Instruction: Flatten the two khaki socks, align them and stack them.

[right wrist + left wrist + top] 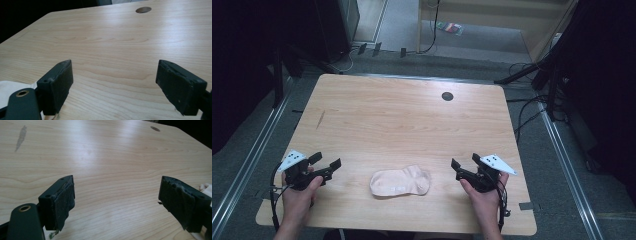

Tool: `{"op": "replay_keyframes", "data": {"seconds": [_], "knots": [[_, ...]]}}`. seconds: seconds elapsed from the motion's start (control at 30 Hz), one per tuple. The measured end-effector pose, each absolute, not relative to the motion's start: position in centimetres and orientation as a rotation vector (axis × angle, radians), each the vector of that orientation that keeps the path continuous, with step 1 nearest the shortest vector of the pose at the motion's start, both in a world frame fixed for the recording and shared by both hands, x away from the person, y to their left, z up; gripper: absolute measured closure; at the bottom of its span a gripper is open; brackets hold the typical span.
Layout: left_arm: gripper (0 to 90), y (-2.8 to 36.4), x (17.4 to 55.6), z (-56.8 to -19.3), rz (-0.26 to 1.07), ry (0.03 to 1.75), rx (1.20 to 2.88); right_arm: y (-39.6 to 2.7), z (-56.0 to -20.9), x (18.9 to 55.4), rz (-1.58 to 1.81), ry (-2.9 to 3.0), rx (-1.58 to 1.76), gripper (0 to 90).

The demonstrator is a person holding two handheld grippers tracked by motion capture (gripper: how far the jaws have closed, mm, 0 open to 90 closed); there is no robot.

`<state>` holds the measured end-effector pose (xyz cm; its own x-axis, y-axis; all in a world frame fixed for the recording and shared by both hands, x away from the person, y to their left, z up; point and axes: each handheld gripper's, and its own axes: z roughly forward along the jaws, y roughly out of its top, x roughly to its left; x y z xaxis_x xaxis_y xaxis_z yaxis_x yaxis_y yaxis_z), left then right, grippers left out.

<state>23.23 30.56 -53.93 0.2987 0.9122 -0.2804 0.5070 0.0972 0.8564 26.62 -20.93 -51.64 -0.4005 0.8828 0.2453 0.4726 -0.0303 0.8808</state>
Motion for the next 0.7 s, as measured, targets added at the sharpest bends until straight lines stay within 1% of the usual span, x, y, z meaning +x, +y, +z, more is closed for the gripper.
{"op": "replay_keyframes", "data": {"seconds": [0.13,0.7], "knots": [[14.2,31.4,23.2,-54.2,0.496,1.364,1.566,-22.0,-51.7,26.4,1.407,1.851,1.434,14.0],[14.2,33.8,21.9,-54.8,0.550,1.386,1.628,-27.2,-53.0,24.4,1.323,1.822,1.508,14.1]]}}
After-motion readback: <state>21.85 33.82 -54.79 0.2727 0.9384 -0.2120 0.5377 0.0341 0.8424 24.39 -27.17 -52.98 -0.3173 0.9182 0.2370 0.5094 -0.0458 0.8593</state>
